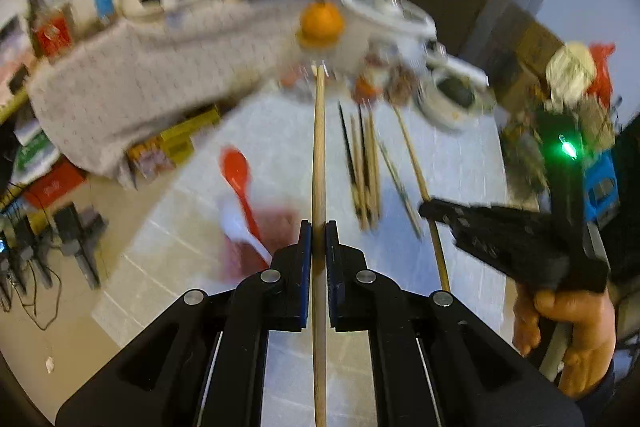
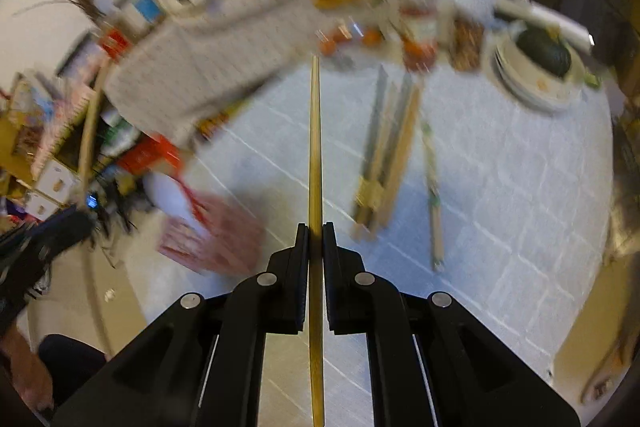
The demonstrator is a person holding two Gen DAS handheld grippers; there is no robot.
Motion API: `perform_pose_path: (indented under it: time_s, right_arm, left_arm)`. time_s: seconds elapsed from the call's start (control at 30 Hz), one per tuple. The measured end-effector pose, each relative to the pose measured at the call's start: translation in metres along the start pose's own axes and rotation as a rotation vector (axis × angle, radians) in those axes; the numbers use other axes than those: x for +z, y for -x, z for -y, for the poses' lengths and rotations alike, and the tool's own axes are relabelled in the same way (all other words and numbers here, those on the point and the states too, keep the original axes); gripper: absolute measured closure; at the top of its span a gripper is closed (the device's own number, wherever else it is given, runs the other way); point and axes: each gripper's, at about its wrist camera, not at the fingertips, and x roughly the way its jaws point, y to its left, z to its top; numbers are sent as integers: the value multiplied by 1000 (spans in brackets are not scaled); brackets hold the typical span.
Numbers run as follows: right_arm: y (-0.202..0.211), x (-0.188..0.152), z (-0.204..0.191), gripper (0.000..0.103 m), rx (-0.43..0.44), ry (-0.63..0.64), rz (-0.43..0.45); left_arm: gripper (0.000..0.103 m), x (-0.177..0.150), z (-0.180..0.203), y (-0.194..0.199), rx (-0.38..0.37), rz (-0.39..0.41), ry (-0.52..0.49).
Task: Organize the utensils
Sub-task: 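Lift both chopsticks and carry them toward the pink basket, then lower the chopstick into the pink basket and open the left tool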
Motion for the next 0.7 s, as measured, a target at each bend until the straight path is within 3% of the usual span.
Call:
perform_pose_path:
  time_s: [0.13,0.33,0.5,0.7]
  right_arm:
    - [20,8,-23,96,126,5,163]
    - [21,15,-39,96,182,7,327]
    - [12,17,-42,96,218,-11,386]
    - [-2,21,-45,96,250,-35,440]
  left_arm:
    - [97,15,-28,4,70,133,41]
    - [97,19,-47,-22,7,240,82]
    - [97,14,-47,-40,-6,339,77]
    - [97,4,-47,-59,87,390,57]
